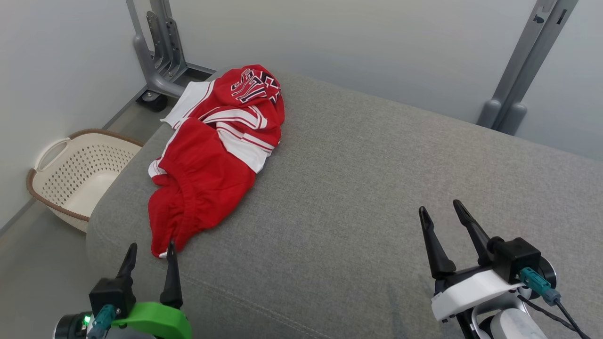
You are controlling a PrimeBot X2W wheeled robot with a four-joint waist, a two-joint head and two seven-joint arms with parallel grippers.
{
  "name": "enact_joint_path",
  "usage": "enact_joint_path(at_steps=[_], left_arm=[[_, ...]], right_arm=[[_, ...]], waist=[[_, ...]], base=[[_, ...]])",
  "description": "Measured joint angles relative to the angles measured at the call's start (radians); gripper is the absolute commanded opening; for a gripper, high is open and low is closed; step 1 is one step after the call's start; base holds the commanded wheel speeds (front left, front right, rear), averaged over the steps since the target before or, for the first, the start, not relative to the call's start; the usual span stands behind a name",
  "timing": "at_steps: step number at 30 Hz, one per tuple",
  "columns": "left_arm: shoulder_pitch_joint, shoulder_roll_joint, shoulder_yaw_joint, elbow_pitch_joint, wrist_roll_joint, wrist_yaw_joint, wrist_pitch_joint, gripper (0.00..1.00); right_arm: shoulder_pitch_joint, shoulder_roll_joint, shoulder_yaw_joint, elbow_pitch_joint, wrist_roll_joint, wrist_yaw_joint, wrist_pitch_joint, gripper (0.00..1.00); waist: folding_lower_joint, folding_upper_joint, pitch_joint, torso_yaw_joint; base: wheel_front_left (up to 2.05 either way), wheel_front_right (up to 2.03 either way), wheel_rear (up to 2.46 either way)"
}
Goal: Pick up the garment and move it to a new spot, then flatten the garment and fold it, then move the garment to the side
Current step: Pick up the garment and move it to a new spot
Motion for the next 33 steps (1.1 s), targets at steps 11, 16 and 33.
enact_joint_path(at_steps=[11,16,33], left_arm=[[-0.158,0.038,0.014,0.077,0.010,-0.016,0.124,1.00],[-0.272,0.058,0.036,0.119,-0.003,-0.016,0.196,1.00],[-0.464,0.085,0.130,0.322,-0.049,0.002,0.359,1.00]], right_arm=[[-0.001,0.001,0.013,-0.002,-0.024,-0.003,0.000,1.00],[-0.002,0.000,0.026,-0.002,-0.035,0.002,0.000,1.00],[-0.115,-0.040,0.037,-0.056,-0.090,0.015,0.000,1.00]], waist=[[0.0001,0.0000,-0.002,-0.023],[0.0001,0.0000,0.010,-0.053],[0.0001,0.0000,0.138,-0.184]], base=[[0.00,0.00,0.00],[0.00,0.00,0.00],[0.00,0.00,0.00]])
